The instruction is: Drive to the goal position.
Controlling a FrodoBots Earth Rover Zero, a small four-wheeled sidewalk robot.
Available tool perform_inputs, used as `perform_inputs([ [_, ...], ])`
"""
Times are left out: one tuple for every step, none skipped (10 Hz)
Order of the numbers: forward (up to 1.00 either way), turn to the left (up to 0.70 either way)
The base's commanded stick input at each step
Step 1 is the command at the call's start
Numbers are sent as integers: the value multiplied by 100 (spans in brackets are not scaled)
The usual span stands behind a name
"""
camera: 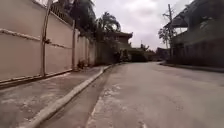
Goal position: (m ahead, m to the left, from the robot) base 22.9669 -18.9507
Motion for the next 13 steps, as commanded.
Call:
perform_inputs([
  [100,-31],
  [100,-40],
  [100,-40],
  [100,-40],
  [100,-34],
  [100,-17],
  [100,-9],
  [100,-1],
  [100,0],
  [100,0],
  [100,0],
  [100,0],
  [100,0],
])
